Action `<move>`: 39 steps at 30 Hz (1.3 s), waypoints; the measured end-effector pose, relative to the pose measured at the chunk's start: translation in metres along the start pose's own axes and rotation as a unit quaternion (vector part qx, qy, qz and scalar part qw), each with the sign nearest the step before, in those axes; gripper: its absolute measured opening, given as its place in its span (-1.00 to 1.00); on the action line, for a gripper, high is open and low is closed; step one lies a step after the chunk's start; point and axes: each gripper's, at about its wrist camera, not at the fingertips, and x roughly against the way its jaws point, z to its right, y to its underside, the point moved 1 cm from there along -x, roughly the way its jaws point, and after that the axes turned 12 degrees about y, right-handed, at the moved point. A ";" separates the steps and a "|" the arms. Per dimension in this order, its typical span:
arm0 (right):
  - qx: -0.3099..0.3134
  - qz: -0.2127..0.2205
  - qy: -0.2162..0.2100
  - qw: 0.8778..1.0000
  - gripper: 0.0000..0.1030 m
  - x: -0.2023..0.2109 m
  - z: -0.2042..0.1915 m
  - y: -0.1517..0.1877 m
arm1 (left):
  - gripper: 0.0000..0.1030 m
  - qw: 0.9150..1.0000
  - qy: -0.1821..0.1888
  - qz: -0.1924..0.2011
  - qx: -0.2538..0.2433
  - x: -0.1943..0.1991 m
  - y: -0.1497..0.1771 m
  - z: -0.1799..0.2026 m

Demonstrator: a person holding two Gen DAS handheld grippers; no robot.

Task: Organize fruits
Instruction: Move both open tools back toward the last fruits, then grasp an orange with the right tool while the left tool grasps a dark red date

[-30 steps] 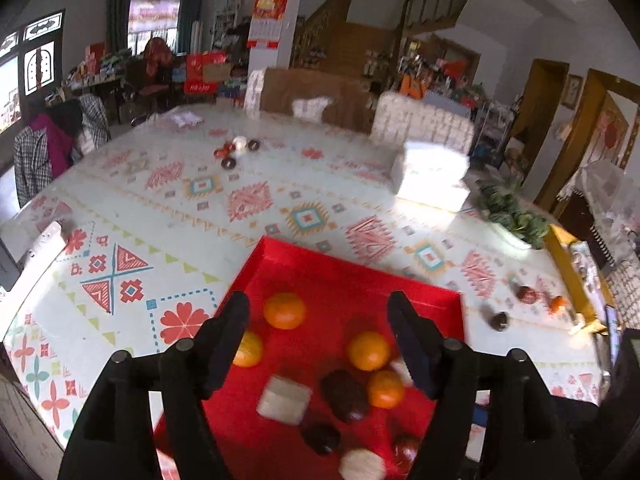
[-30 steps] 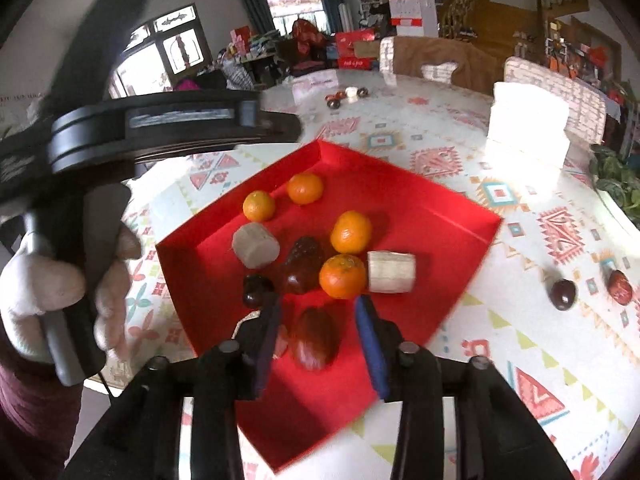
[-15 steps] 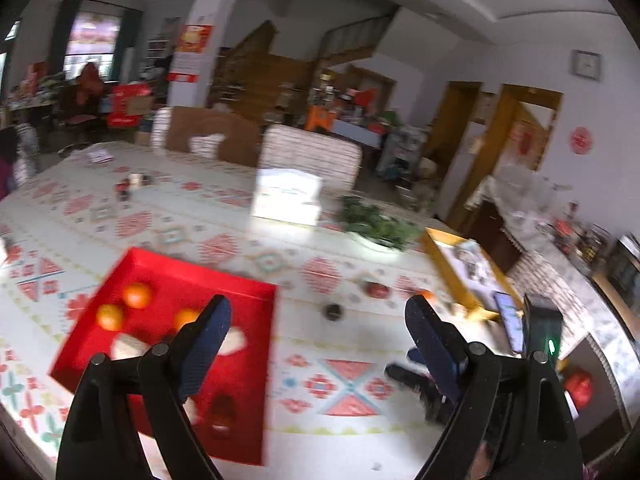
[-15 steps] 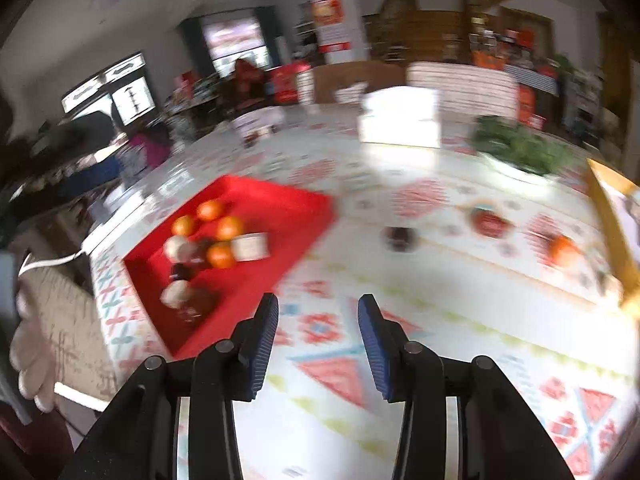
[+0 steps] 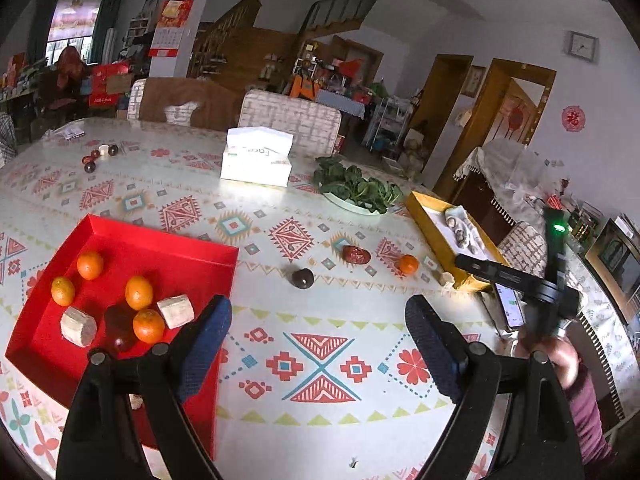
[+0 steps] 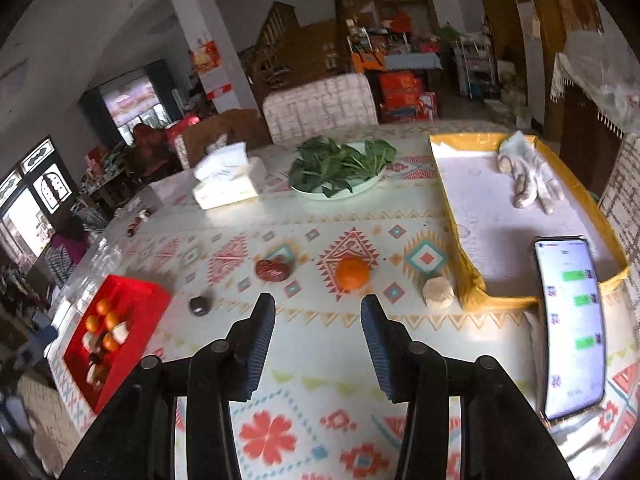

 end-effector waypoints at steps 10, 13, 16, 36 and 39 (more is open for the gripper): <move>-0.016 -0.058 0.062 0.996 -0.05 -0.109 -0.002 -0.018 | 0.71 1.000 -0.019 -0.014 -0.003 -0.020 -0.011 -0.011; -0.019 -0.070 0.066 0.995 -0.05 -0.126 0.000 -0.018 | 0.71 1.000 -0.016 -0.024 0.004 -0.034 -0.017 -0.016; -0.011 -0.063 0.073 0.995 -0.24 -0.131 0.000 -0.015 | 0.71 0.999 -0.009 -0.036 0.014 -0.055 -0.022 -0.018; -0.048 -0.031 -0.014 0.998 -0.29 -0.070 0.012 0.007 | 0.71 0.987 -0.016 -0.157 0.015 -0.258 -0.037 0.005; -0.056 -0.037 -0.014 0.998 -0.29 -0.074 0.017 0.005 | 0.71 0.985 -0.028 -0.171 0.016 -0.278 -0.033 0.006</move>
